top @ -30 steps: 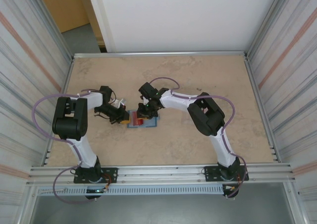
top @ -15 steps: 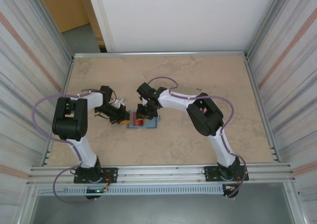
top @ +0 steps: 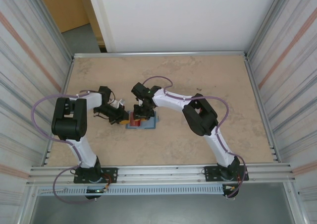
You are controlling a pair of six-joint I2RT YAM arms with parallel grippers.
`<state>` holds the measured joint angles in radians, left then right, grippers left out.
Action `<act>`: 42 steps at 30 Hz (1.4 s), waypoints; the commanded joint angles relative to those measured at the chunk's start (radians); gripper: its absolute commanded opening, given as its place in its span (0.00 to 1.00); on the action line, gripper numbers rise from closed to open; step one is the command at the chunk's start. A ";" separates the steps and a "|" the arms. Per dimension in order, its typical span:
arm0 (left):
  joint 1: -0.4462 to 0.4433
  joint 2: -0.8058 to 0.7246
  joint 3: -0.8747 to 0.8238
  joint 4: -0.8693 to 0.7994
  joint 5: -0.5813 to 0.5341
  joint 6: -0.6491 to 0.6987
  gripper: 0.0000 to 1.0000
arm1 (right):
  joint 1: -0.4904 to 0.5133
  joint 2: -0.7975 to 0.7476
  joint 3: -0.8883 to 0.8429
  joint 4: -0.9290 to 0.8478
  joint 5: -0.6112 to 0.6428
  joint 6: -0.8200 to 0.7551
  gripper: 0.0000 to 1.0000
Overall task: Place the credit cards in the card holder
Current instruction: Insert the credit card into the card slot.
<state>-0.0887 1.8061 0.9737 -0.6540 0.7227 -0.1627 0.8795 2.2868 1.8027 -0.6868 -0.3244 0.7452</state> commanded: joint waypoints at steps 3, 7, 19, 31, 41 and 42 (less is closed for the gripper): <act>0.028 -0.060 -0.009 -0.012 -0.005 -0.008 0.09 | -0.009 -0.056 -0.040 -0.049 0.023 -0.048 0.32; 0.046 -0.024 -0.009 -0.012 -0.026 -0.003 0.09 | -0.022 -0.077 -0.075 -0.042 0.019 -0.050 0.33; -0.005 0.027 -0.029 0.011 -0.019 -0.010 0.09 | -0.042 -0.098 -0.116 -0.011 -0.003 -0.047 0.03; -0.023 0.036 -0.025 0.008 -0.017 -0.014 0.09 | -0.036 -0.102 -0.118 0.012 -0.033 -0.046 0.06; -0.023 -0.041 -0.027 -0.004 -0.034 0.005 0.07 | -0.078 -0.186 -0.183 0.001 -0.038 -0.078 0.03; -0.025 -0.046 -0.029 -0.003 -0.029 0.003 0.06 | -0.077 -0.177 -0.183 0.003 -0.038 -0.078 0.02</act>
<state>-0.1070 1.8015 0.9550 -0.6434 0.7013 -0.1688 0.8078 2.1304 1.6283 -0.6647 -0.3515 0.6945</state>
